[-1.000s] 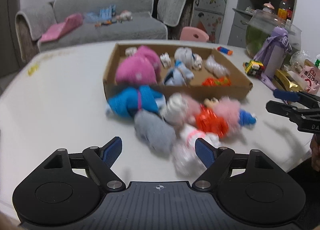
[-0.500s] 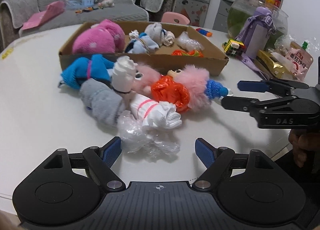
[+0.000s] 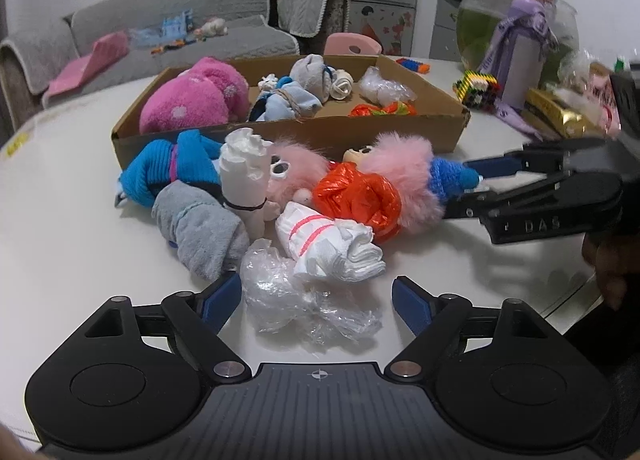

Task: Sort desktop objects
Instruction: 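Move both grippers back to the pile of items beside the box, then grasp the white sock with red band with right gripper while left grasps the clear plastic bag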

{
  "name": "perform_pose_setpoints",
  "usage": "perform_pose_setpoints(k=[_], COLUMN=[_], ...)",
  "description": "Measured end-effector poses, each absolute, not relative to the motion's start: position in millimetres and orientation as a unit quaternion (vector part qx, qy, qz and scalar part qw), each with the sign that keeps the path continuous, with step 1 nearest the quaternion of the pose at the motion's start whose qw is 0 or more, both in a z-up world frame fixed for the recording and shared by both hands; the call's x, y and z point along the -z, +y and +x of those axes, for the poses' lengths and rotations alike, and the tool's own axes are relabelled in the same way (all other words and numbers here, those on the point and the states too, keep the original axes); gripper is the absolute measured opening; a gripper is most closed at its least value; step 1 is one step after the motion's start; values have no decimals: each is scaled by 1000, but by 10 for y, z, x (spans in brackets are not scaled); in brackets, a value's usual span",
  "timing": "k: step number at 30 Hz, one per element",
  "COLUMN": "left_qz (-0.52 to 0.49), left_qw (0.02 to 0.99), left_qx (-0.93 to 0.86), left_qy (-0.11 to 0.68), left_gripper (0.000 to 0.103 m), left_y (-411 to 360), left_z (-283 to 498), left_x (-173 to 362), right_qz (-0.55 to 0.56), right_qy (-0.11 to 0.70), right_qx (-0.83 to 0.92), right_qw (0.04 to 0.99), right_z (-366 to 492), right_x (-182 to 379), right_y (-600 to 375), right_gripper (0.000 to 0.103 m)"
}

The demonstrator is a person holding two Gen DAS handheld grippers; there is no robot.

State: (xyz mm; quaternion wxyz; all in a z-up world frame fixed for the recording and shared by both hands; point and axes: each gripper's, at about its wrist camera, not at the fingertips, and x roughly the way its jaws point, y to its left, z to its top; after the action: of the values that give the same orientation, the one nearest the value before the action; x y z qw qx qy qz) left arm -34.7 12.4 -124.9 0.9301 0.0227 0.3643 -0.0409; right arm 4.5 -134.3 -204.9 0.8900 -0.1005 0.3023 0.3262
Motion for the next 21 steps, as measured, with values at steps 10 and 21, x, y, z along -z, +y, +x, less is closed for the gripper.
perform_pose_setpoints(k=[10, 21], left_qz=[26, 26], left_qw=[935, 932], left_qx=[46, 41], left_qy=[350, 359], left_gripper=[82, 46], left_y=[149, 160], left_z=[-396, -534], left_x=[1265, 1191], right_qz=[-103, -105], right_qy=[296, 294], right_qx=[-327, -334], right_qw=[892, 889], right_z=[7, -97], right_x=[2017, 2001], right_y=[-1381, -1414], right_gripper=[23, 21])
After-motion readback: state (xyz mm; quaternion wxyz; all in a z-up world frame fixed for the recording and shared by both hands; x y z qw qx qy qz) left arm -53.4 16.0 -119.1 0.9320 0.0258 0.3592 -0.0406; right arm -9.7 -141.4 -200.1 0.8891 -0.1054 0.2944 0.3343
